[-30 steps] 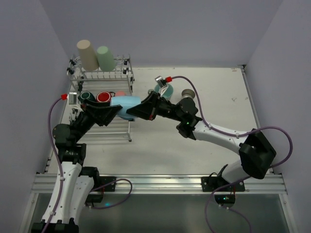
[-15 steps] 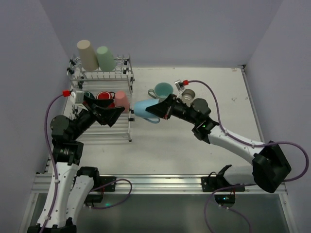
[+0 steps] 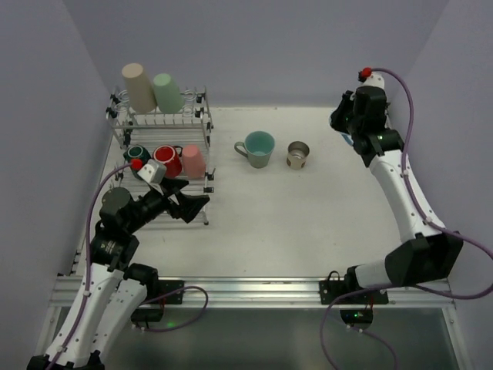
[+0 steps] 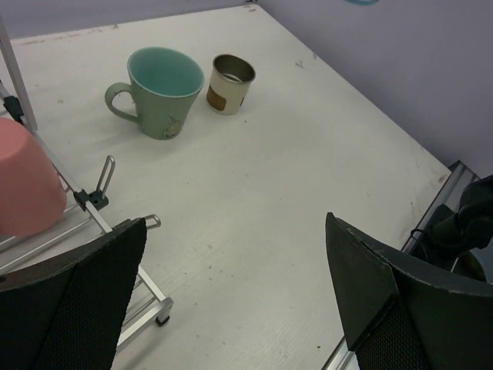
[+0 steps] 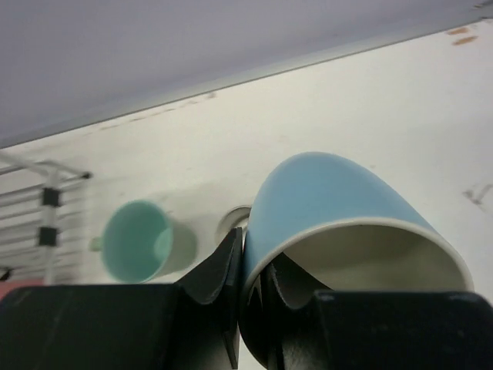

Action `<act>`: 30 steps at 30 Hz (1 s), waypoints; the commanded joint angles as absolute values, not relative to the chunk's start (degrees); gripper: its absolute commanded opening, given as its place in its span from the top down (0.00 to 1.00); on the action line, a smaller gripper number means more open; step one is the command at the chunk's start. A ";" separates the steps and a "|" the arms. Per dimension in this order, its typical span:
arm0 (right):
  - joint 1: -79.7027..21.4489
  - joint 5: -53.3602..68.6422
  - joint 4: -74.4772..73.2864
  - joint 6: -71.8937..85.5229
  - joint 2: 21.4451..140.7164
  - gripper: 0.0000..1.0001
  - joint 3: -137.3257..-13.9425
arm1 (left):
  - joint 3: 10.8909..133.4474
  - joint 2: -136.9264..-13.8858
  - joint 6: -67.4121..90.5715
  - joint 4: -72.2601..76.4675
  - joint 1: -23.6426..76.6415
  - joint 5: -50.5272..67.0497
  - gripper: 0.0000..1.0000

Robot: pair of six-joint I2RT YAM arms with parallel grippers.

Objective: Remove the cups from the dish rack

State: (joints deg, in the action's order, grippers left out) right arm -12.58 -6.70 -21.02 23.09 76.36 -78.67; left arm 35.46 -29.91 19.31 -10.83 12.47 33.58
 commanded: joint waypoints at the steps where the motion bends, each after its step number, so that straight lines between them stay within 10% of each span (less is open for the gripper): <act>1: -8.18 -11.53 -31.99 14.68 84.44 1.00 -86.91 | 35.68 -28.74 15.65 -13.27 15.55 29.10 0.00; 30: -7.03 -1.67 -35.33 11.60 115.13 0.98 -98.61 | 35.77 -29.62 16.61 -18.28 18.81 14.16 0.00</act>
